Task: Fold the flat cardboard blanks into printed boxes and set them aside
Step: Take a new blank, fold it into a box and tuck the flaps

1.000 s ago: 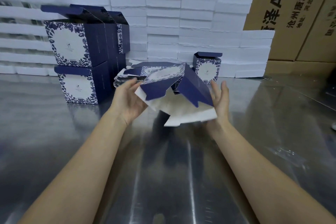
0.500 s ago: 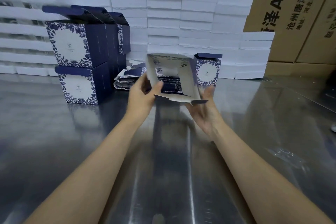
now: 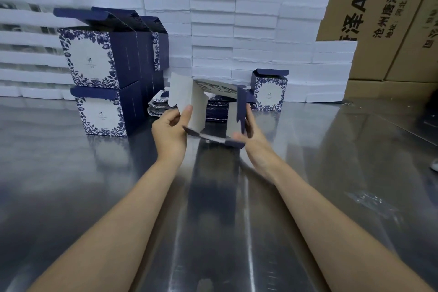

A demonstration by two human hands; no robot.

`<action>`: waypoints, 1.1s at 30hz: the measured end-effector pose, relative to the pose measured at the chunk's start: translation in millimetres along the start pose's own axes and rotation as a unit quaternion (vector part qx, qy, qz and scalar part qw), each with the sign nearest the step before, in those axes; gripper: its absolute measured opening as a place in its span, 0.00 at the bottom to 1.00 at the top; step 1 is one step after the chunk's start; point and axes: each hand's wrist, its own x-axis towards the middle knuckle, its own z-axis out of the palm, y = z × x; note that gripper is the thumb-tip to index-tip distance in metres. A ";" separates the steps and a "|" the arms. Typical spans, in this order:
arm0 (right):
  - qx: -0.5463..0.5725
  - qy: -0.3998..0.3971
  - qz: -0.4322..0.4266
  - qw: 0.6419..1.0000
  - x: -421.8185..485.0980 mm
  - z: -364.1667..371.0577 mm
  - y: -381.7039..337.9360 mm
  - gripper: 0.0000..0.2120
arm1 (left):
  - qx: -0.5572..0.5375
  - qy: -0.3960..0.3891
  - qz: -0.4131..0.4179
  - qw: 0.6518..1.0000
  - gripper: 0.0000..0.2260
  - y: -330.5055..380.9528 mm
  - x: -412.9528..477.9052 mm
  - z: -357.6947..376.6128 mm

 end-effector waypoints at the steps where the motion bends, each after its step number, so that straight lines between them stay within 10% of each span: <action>1: -0.040 -0.012 -0.004 0.999 0.5 1.5 3.5 0.52 | -0.002 0.007 -0.003 1.000 0.23 0.2 0.1 -0.2; 3: -0.043 0.015 -0.021 0.999 0.1 3.8 7.2 0.46 | -0.008 0.014 -0.008 1.000 0.23 0.0 1.4 -1.2; 7: 0.082 0.164 -0.037 0.982 0.8 -0.3 4.1 0.02 | -0.001 -0.017 -0.024 1.000 0.23 -4.8 1.7 -2.2; 12: 0.141 0.273 -0.073 0.949 2.3 -4.0 -1.3 0.02 | 0.009 -0.042 -0.035 0.998 0.24 -10.6 -0.2 1.6; 16: 0.087 0.334 -0.142 0.928 0.7 1.1 -7.5 0.19 | -0.009 -0.028 -0.050 0.998 0.22 -10.5 0.3 4.9; 20: -0.036 0.265 -0.176 0.947 0.6 2.8 -4.5 0.11 | -0.042 0.024 -0.052 0.997 0.22 -8.7 0.4 7.4; 28: -0.225 0.058 -0.129 0.964 -6.4 2.4 9.7 0.38 | -0.018 0.071 -0.068 0.995 0.20 -11.8 0.9 3.5; 33: -0.225 0.154 -0.143 0.952 -0.1 4.4 14.0 0.29 | 0.002 0.041 -0.077 0.996 0.21 -16.1 2.4 0.9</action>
